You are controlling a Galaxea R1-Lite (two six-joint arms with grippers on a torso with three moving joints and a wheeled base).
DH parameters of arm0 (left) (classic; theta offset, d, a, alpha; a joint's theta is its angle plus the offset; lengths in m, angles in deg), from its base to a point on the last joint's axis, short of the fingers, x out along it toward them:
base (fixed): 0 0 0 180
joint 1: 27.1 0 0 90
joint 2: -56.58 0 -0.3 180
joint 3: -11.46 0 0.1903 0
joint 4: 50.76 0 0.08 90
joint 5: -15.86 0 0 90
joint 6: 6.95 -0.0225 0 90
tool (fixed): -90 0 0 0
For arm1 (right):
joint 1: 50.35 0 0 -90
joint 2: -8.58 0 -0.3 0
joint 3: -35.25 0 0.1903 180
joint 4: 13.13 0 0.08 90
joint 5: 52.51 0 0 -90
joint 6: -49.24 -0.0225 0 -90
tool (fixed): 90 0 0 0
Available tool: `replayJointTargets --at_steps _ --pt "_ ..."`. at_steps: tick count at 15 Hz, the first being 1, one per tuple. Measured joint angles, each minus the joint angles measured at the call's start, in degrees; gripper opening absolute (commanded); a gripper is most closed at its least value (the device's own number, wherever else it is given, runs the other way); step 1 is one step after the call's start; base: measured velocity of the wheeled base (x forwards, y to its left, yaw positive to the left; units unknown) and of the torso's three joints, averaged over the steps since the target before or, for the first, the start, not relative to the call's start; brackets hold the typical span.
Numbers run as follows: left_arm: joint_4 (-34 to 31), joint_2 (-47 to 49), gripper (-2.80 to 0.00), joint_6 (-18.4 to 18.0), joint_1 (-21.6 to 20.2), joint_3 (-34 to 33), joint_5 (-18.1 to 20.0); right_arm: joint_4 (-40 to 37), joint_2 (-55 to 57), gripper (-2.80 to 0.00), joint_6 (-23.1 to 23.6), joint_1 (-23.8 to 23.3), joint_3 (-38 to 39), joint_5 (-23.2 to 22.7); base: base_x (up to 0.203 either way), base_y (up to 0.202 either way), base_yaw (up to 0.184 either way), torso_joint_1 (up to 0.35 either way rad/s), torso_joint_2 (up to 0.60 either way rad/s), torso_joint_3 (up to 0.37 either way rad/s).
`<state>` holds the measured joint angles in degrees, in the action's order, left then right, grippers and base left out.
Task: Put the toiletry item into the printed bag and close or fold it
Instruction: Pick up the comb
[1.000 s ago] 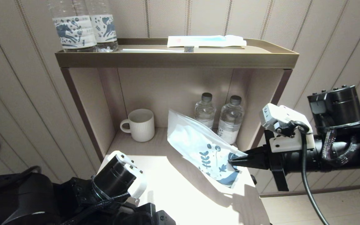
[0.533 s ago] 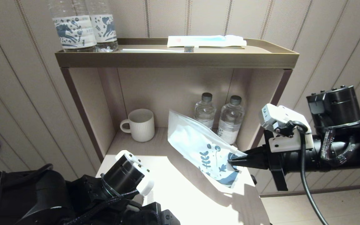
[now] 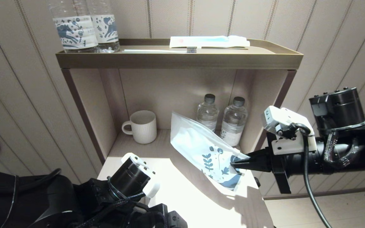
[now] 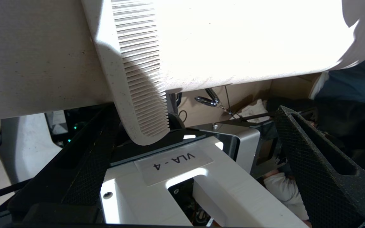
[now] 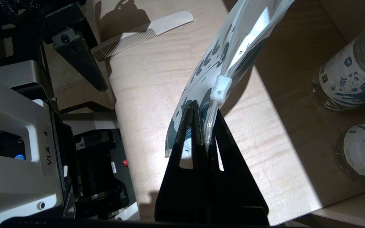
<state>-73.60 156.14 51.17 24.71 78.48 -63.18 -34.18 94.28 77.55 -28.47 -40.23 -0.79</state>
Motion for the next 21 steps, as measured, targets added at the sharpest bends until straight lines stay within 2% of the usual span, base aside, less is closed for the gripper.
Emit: replayJointTargets --at_steps 7,8,21 --pt "0.1 0.5 0.00 -0.1 0.1 -0.1 0.0 0.0 0.0 -2.80 0.0 0.0 0.0 0.0 0.000 0.000 0.000 0.000 0.00 0.000" --pt "0.1 0.5 -2.80 -0.1 0.1 0.0 0.0 0.0 0.0 -2.80 0.0 0.0 0.0 0.0 0.000 0.000 0.000 0.000 0.00 0.000" --pt "0.2 0.6 -2.80 -0.3 0.4 0.0 -0.1 0.7 -0.3 -2.80 0.0 -0.1 0.1 -0.1 0.000 0.000 0.000 0.000 0.00 0.000"
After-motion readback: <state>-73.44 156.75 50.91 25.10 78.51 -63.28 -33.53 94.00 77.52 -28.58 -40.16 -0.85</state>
